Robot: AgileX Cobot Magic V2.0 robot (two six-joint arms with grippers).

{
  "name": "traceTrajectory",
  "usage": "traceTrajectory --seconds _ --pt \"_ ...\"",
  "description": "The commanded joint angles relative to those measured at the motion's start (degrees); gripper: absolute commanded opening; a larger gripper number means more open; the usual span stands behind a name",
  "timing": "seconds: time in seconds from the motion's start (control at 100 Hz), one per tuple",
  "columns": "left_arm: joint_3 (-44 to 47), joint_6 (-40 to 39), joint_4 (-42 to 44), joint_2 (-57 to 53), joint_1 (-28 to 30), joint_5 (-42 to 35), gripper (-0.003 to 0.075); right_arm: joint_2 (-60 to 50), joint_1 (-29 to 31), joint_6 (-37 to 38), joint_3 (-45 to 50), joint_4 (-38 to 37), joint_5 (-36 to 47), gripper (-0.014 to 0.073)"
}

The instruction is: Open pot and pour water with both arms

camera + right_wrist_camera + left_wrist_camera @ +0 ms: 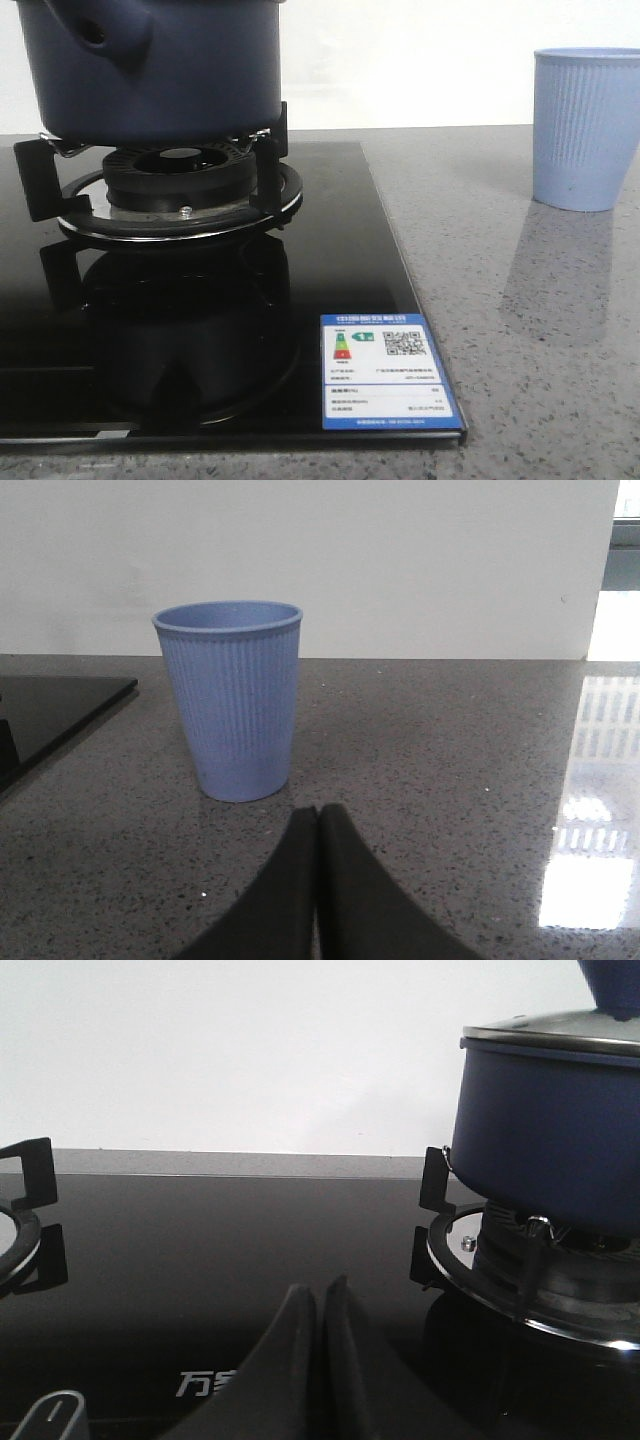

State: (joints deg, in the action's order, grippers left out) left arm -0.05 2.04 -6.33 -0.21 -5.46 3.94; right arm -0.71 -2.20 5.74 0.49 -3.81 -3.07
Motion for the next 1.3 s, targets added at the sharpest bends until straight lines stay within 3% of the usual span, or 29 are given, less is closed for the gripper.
traceTrajectory --seconds 0.0,0.24,0.33,0.56,0.74,0.86,1.06,1.29 --pt "0.81 -0.42 -3.14 -1.34 -0.08 -5.11 -0.0016 -1.06 -0.08 0.16 0.97 4.39 5.50 -0.0061" --pt "0.71 -0.42 -23.54 -1.34 -0.08 -9.63 -0.0016 -1.06 -0.08 0.16 0.97 26.36 6.66 -0.0061" --pt "0.46 -0.42 -30.02 -1.34 -0.08 -11.04 -0.0016 -1.06 -0.08 0.16 0.39 30.39 6.39 -0.0061" --pt "-5.28 -0.33 -30.06 -0.69 -0.08 -7.67 -0.0016 0.27 -0.08 0.16 -6.23 26.43 -2.00 -0.0056" --pt "-15.40 -0.33 -21.56 5.13 -0.08 -0.31 -0.0016 7.85 -0.08 0.02 -16.35 21.95 -12.29 -0.0056" --pt "-22.83 1.09 -19.11 11.47 -0.08 3.96 -0.0016 14.84 -0.08 -6.54 -23.81 21.72 -17.02 -0.0057" --pt "-34.47 14.99 -18.97 19.49 -0.76 16.77 -0.0016 22.64 -0.73 -19.08 -32.63 22.19 -22.95 -0.0062" --pt "-38.88 19.02 -20.45 24.86 -9.05 15.50 -0.0015 25.65 -6.91 -22.08 -33.94 24.37 -23.32 -0.0061"
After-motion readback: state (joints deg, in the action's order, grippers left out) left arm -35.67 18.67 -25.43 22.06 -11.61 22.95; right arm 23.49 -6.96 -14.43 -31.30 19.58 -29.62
